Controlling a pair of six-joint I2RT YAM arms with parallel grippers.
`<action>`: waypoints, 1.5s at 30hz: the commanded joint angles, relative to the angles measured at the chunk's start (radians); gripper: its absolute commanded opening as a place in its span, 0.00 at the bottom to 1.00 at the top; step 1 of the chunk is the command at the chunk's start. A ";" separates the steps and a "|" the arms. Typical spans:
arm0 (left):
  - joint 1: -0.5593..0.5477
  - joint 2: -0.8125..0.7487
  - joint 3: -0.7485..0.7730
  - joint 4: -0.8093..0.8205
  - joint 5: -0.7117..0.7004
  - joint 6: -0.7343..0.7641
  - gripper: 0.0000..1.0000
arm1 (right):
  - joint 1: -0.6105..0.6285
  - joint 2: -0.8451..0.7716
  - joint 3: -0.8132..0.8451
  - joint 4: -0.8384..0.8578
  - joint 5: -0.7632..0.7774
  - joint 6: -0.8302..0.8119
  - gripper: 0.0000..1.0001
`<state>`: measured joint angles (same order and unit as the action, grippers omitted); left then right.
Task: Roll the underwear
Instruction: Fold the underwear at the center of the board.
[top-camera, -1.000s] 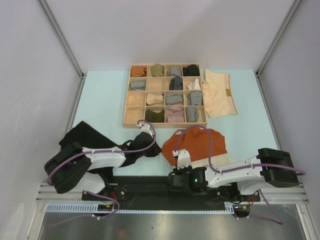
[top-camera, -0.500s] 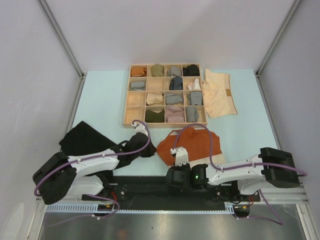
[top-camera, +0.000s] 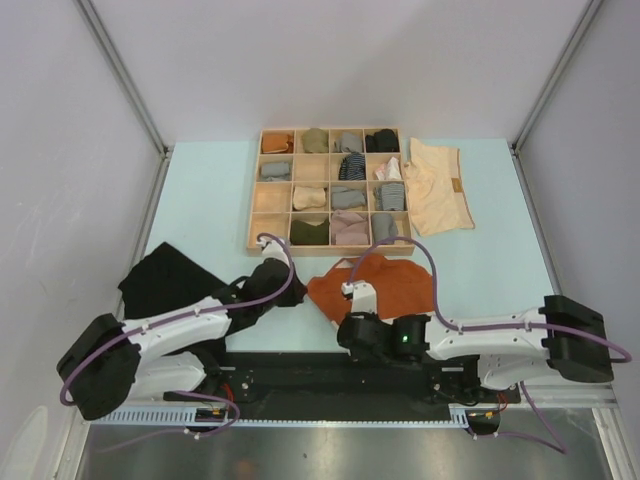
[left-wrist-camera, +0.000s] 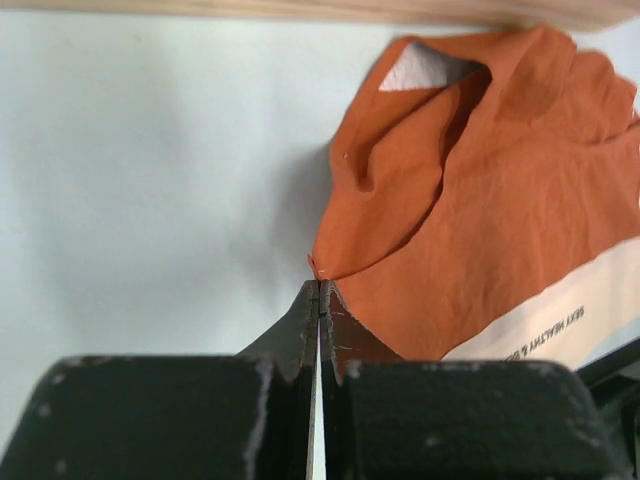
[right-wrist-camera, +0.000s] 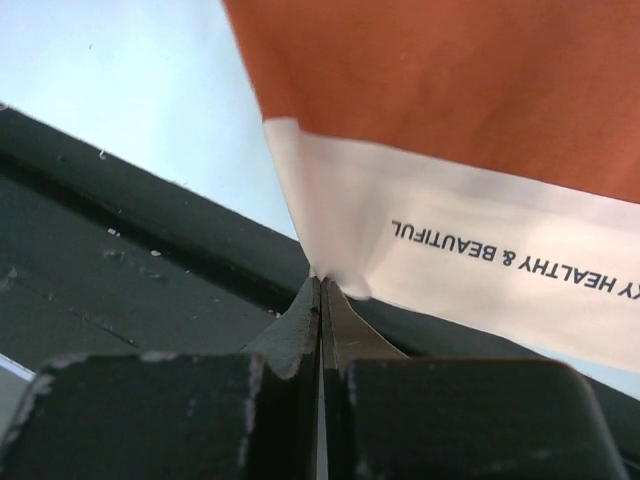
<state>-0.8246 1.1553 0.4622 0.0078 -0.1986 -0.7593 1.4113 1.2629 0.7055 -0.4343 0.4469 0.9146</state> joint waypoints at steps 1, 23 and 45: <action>0.064 -0.066 0.013 -0.038 -0.002 0.054 0.00 | 0.000 0.090 0.061 0.136 -0.079 -0.095 0.00; 0.038 0.021 0.182 -0.013 0.097 0.158 0.00 | -0.152 -0.164 -0.061 0.017 -0.145 0.093 0.00; -0.157 0.661 0.716 0.106 0.246 0.222 0.00 | -0.279 -0.361 -0.095 -0.517 -0.028 0.299 0.00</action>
<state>-0.9707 1.7821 1.0973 0.0757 0.0036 -0.5724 1.1473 0.9234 0.6022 -0.8516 0.3599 1.1561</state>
